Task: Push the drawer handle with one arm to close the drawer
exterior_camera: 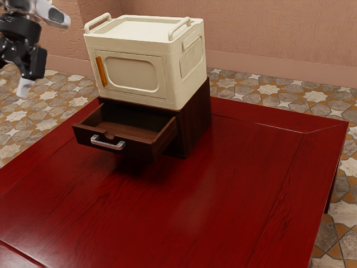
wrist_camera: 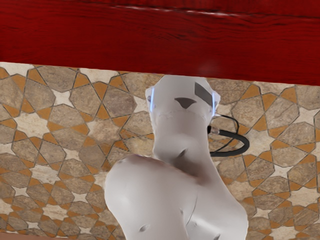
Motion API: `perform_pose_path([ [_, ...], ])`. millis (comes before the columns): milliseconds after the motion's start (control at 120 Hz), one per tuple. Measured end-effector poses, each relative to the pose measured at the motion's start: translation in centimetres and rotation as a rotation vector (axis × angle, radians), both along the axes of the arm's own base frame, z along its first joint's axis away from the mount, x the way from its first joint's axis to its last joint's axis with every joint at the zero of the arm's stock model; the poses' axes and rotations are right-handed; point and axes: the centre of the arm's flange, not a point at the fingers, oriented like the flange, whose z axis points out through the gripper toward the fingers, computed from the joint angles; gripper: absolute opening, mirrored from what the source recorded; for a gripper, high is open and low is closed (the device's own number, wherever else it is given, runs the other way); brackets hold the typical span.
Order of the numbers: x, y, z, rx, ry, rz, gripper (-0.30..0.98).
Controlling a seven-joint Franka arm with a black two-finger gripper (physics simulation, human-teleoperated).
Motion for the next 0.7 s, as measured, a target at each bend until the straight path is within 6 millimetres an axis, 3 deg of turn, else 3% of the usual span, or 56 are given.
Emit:
perform_pose_path([
  [50, 1.8, 1.1, -1.3, 0.019, -0.082, 0.012, 0.69],
  [92, 2.8, 2.2, -1.3, 0.033, -0.159, 0.025, 0.69],
  [167, 2.7, 5.0, 2.3, 0.058, -0.342, 0.064, 0.69],
  [233, 1.6, 9.8, 5.6, 0.105, -0.473, 0.157, 0.69],
  [275, 0.9, 12.4, 6.6, 0.136, -0.519, 0.213, 0.69],
  [317, 0.8, 13.6, 7.0, 0.156, -0.547, 0.238, 0.69],
  [392, 1.7, 12.8, 6.8, 0.154, -0.571, 0.22, 0.64],
  [525, 3.3, 9.5, 5.5, 0.136, -0.574, 0.15, 0.29],
  [608, 3.8, 8.1, 2.5, 0.117, -0.516, 0.121, 0.14],
  [700, 2.3, 7.9, -0.7, 0.094, -0.462, 0.121, 0.04],
])
